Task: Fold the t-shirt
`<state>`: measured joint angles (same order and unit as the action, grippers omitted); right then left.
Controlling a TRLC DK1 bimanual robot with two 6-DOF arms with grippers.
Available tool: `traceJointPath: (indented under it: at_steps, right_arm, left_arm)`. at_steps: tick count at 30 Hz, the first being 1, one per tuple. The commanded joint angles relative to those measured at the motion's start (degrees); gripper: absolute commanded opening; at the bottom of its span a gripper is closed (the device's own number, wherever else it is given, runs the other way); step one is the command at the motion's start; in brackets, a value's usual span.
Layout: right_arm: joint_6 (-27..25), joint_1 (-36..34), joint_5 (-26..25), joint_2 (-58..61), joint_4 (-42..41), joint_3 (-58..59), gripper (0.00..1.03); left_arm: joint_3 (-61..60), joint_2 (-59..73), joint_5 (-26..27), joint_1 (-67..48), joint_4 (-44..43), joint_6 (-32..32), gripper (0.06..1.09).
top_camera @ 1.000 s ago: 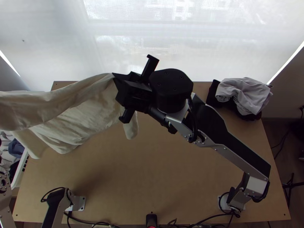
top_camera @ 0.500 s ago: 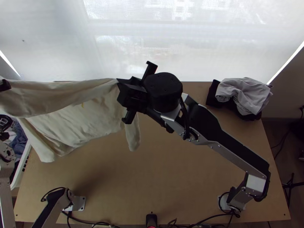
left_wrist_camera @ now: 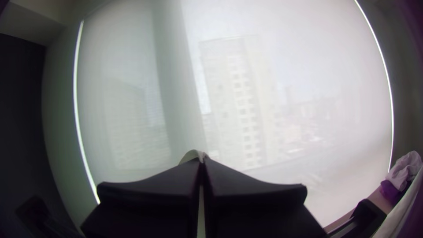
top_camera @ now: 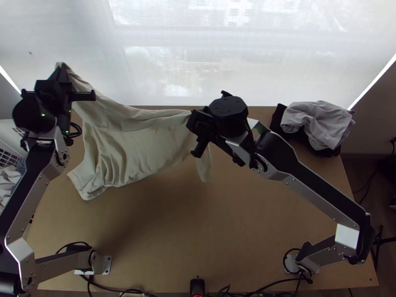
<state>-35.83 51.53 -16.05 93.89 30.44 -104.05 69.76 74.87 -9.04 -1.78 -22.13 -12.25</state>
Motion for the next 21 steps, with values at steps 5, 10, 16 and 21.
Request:
traceJointPath:
  at_steps: [5, 10, 16, 21]
  right_arm:
    - [2.7, -11.8, 2.2, -4.9, -2.2, 13.3, 0.03]
    - [2.4, -16.9, 3.0, -4.6, -6.4, 15.7, 0.03]
    - [1.7, -22.6, 3.5, -1.9, -11.3, 13.5, 0.03]
    - [3.0, -23.7, 3.5, 0.8, -12.9, 7.2, 0.03]
  left_arm:
    - [8.3, 14.8, -1.1, -11.7, -1.9, -0.3, 0.09]
    - [13.1, 18.4, -1.1, -11.8, -1.9, -2.0, 0.09]
    - [20.2, 21.0, -1.2, -10.3, -1.2, -3.1, 0.09]
    - [23.9, 20.5, -1.3, -8.3, -0.6, -4.8, 0.09]
